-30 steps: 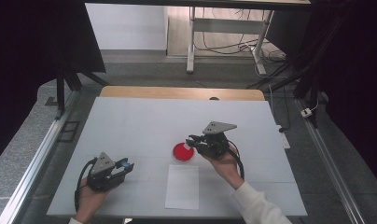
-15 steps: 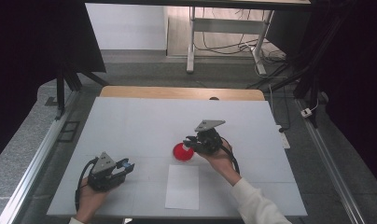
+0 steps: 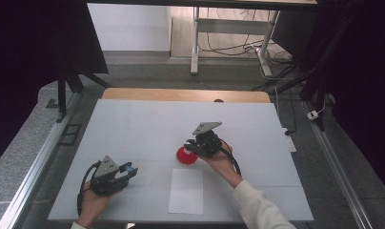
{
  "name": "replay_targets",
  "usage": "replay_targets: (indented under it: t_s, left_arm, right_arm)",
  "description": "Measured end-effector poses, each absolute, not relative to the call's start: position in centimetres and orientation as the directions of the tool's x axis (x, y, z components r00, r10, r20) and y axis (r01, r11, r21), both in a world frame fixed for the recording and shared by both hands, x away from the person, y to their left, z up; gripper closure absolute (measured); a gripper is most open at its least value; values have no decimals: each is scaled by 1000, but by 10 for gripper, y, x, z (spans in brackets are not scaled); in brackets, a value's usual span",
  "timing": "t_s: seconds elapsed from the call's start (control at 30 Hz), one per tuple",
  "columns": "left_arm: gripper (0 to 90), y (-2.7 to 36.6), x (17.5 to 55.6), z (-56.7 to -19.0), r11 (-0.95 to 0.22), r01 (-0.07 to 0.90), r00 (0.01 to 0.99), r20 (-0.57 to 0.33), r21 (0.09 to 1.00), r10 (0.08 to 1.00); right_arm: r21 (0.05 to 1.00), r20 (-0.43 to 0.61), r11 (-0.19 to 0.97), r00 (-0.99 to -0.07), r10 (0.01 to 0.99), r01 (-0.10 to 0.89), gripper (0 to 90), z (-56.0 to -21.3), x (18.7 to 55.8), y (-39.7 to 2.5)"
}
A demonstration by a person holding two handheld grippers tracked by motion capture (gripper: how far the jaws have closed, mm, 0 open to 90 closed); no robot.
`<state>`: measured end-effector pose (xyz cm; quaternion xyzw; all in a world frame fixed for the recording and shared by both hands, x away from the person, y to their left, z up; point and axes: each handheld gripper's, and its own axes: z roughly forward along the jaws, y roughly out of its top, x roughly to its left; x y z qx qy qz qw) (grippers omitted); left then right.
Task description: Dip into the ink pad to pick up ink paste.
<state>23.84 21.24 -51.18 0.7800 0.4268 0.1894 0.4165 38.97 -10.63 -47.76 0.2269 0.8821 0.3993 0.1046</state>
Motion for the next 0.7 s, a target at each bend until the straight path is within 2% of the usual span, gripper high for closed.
replay_targets:
  t_s: [0.43, 0.7]
  left_arm:
    - [642, 212, 238, -512, -289, 509, 567, -63, 811, 822]
    - [642, 213, 239, -512, -288, 510, 565, -63, 810, 823]
  right_arm:
    - [729, -6, 598, -871, 491, 332, 749, -485, 398, -102]
    - [721, -36, 620, -877, 479, 309, 749, -485, 396, -98]
